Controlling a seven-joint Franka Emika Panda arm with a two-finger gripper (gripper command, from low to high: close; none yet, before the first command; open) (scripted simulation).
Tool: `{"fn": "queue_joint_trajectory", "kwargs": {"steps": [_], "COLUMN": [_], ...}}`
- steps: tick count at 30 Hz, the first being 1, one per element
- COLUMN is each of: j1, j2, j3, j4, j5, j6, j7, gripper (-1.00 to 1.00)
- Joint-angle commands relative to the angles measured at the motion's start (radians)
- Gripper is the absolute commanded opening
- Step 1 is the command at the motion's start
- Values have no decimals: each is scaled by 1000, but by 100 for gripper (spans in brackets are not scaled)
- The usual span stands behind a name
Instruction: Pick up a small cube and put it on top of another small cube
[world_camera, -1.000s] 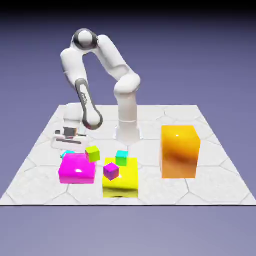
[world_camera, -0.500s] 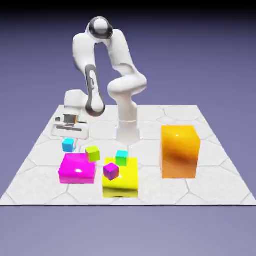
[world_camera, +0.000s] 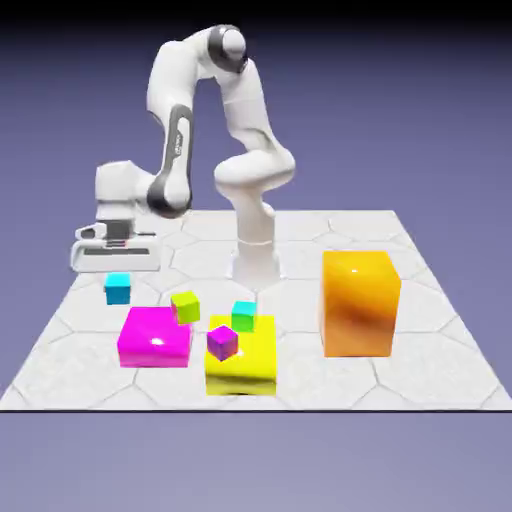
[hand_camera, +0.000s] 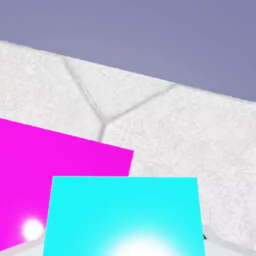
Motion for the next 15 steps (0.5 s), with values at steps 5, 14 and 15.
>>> {"fn": "queue_joint_trajectory", "kwargs": {"steps": [5,14,15], "j1": [5,36,72], "j2": [49,116,114], "j3": [181,393,359], "j4": [95,191,190], "j5": [141,333,334], "j6": [-193,-449,-442], "j7": [-206,-526,-527], "gripper": [-100,-100,-100]}}
